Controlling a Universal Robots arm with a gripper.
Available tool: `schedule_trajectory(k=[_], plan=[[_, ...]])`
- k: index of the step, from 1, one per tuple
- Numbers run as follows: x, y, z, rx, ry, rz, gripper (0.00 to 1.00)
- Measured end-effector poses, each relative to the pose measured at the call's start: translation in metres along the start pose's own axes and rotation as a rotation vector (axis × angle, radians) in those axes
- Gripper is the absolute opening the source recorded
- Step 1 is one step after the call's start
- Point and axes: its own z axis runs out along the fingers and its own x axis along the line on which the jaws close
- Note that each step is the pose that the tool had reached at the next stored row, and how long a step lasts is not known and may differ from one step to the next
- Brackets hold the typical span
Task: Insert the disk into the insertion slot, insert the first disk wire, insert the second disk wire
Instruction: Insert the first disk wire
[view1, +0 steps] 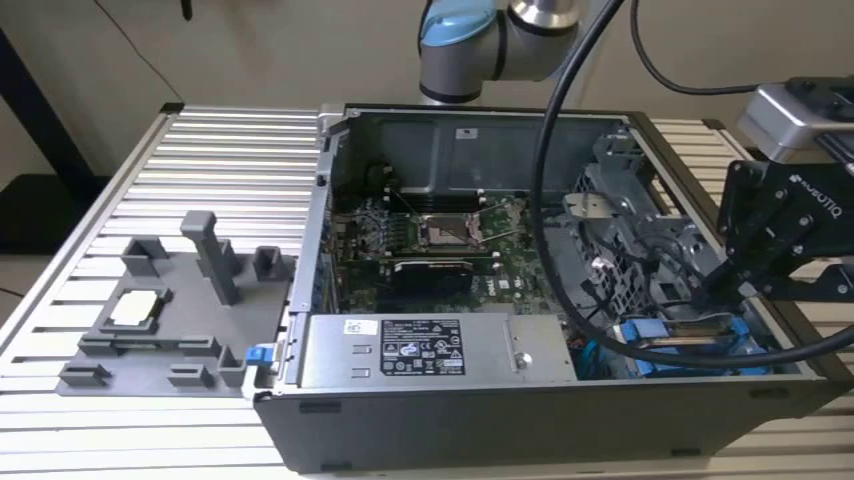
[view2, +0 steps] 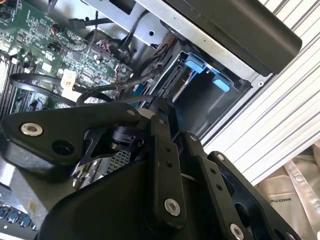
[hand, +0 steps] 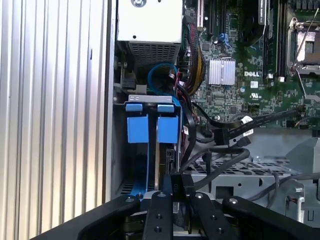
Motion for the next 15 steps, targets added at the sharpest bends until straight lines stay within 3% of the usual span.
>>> schedule_trajectory(k=[3,8,15], plan=[[0.0005,-0.0012,0.0012,-0.0016,-0.0055,0.001,0.19],[0.0011,-0.0031,0.0023,-0.0017,-0.0080,0.001,0.19],[0.0040,-0.0110,0.0090,-0.0017,-0.0278,0.003,0.19]])
